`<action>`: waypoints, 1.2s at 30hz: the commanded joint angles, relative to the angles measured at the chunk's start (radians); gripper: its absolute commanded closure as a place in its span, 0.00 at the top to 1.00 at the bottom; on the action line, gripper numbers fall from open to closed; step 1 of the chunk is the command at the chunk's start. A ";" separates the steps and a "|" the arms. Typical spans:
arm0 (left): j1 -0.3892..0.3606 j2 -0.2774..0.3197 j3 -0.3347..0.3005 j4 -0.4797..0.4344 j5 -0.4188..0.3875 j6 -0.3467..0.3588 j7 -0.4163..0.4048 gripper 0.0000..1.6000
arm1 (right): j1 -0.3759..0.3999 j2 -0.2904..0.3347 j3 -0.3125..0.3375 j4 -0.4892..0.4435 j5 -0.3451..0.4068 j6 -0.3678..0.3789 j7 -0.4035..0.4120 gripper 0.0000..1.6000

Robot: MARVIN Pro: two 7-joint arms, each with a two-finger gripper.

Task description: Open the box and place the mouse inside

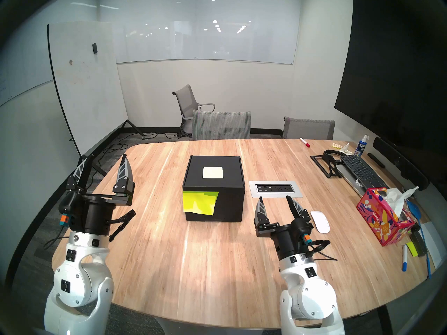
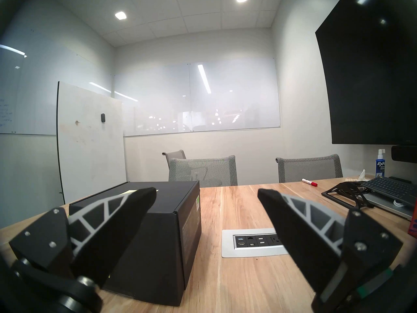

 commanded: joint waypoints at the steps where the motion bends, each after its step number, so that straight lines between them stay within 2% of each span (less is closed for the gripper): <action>1: 0.000 0.001 0.000 -0.016 0.000 -0.001 -0.001 1.00 | 0.001 0.000 0.000 -0.018 0.001 -0.002 0.000 1.00; 10: 0.000 0.001 0.000 -0.016 0.000 -0.001 -0.001 1.00 | 0.014 0.005 0.000 -0.004 -0.014 -0.013 0.000 1.00; 18: -0.002 0.000 0.000 -0.013 0.016 -0.003 0.002 1.00 | 0.042 0.030 0.035 0.029 -0.025 -0.036 0.015 1.00; 36: -0.002 -0.002 0.000 -0.013 0.020 -0.004 0.004 1.00 | 0.113 0.086 0.115 0.089 0.001 -0.023 0.067 1.00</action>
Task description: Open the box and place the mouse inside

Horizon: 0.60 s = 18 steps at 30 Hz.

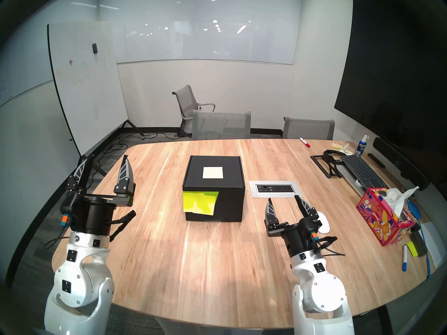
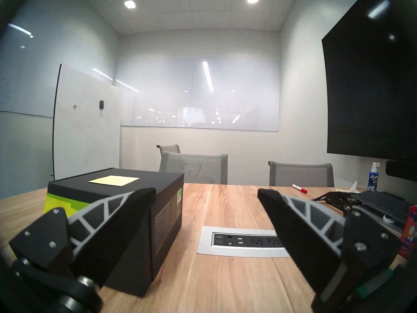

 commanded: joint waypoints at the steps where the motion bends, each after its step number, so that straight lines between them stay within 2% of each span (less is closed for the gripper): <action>1: -0.002 -0.001 0.000 -0.016 -0.003 -0.003 0.000 1.00 | 0.054 0.036 0.026 0.014 0.017 0.001 0.025 1.00; 10: -0.002 -0.001 0.000 -0.016 -0.002 -0.003 0.000 1.00 | 0.091 0.083 0.088 0.054 0.062 0.027 0.074 1.00; 18: -0.002 -0.001 0.000 -0.016 -0.002 -0.003 0.000 1.00 | 0.135 0.149 0.134 0.117 0.102 0.069 0.153 1.00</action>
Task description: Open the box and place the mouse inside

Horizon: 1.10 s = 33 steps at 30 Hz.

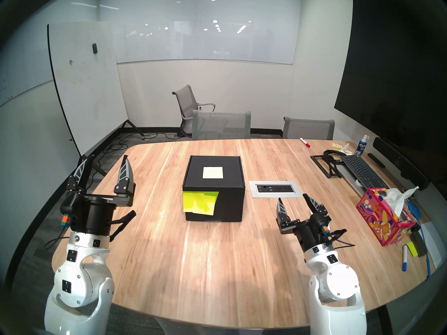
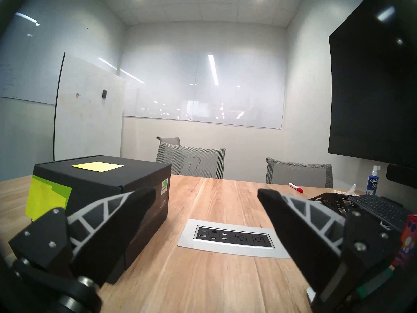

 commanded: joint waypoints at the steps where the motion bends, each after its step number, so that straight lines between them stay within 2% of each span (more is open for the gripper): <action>1: -0.002 0.000 0.000 -0.016 -0.004 -0.003 0.000 1.00 | 0.062 0.067 0.033 0.029 0.041 0.018 0.058 1.00; 8: -0.002 0.000 0.000 -0.016 -0.004 -0.003 0.000 1.00 | 0.097 0.096 0.046 0.060 0.059 0.044 0.109 1.00; 20: -0.002 0.000 0.000 -0.017 -0.004 -0.003 -0.001 1.00 | 0.147 0.115 0.051 0.105 0.071 0.072 0.147 1.00; 22: -0.002 0.000 0.000 -0.017 -0.004 -0.003 -0.001 1.00 | 0.154 0.117 0.049 0.116 0.070 0.072 0.152 0.49; 23: -0.002 0.000 0.000 -0.017 -0.005 -0.003 -0.001 1.00 | 0.158 0.118 0.048 0.123 0.069 0.070 0.153 0.47; 25: -0.002 0.000 0.000 -0.017 -0.005 -0.003 -0.001 1.00 | 0.165 0.119 0.048 0.134 0.066 0.068 0.156 0.32; 28: -0.002 0.000 0.000 -0.017 -0.005 -0.003 -0.001 1.00 | 0.171 0.124 0.048 0.139 0.065 0.070 0.163 0.33; 30: -0.002 0.000 0.000 -0.017 -0.005 -0.003 -0.001 1.00 | 0.175 0.126 0.050 0.139 0.070 0.075 0.170 0.29; 31: -0.002 0.000 0.000 -0.017 -0.005 -0.003 -0.001 1.00 | 0.176 0.126 0.050 0.140 0.071 0.075 0.171 0.11; 32: -0.002 0.000 0.000 -0.017 -0.005 -0.003 -0.001 1.00 | 0.178 0.128 0.051 0.142 0.070 0.075 0.175 0.00; 33: -0.002 0.000 0.000 -0.017 -0.005 -0.003 -0.001 1.00 | 0.181 0.132 0.052 0.147 0.075 0.085 0.180 0.00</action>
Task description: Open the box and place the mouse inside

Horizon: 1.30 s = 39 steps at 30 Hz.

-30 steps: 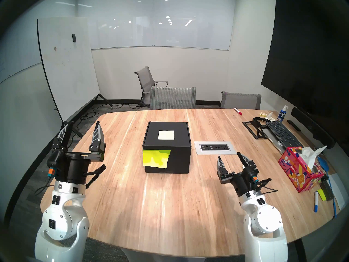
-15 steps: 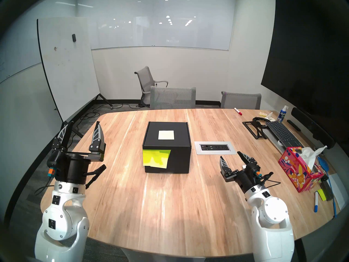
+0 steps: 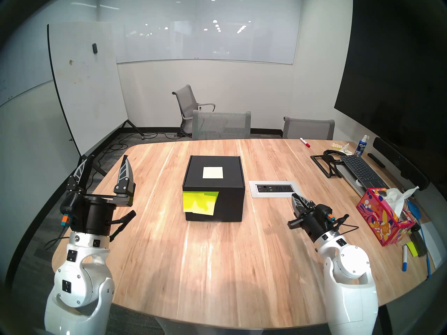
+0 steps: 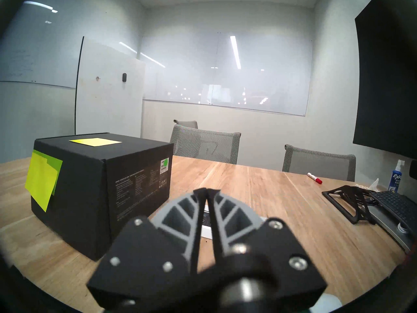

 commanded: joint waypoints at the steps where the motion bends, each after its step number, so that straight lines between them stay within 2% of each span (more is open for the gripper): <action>1: -0.002 0.000 0.000 -0.017 -0.002 -0.003 -0.001 1.00 | 0.036 0.015 0.000 -0.004 0.015 0.005 0.013 0.00; 7: -0.002 0.000 0.000 -0.017 -0.003 -0.003 -0.001 1.00 | 0.058 0.044 0.001 0.040 0.005 -0.001 0.043 0.00; 9: -0.002 0.000 0.000 -0.017 -0.003 -0.003 -0.001 1.00 | 0.075 0.052 -0.002 0.083 0.006 -0.013 0.053 0.00; 15: -0.002 0.000 0.000 -0.017 -0.002 -0.003 -0.001 1.00 | 0.100 0.086 -0.002 0.113 0.011 -0.002 0.097 0.00; 27: -0.002 0.000 0.000 -0.017 -0.002 -0.003 -0.001 1.00 | 0.148 0.133 -0.026 0.169 0.002 -0.049 0.192 0.00; 33: -0.002 0.000 0.000 -0.017 -0.002 -0.003 -0.001 1.00 | 0.176 0.140 -0.038 0.176 0.000 -0.052 0.204 0.00; 39: -0.002 0.000 0.000 -0.017 -0.002 -0.003 -0.001 1.00 | 0.230 0.154 -0.066 0.246 -0.021 -0.062 0.212 0.00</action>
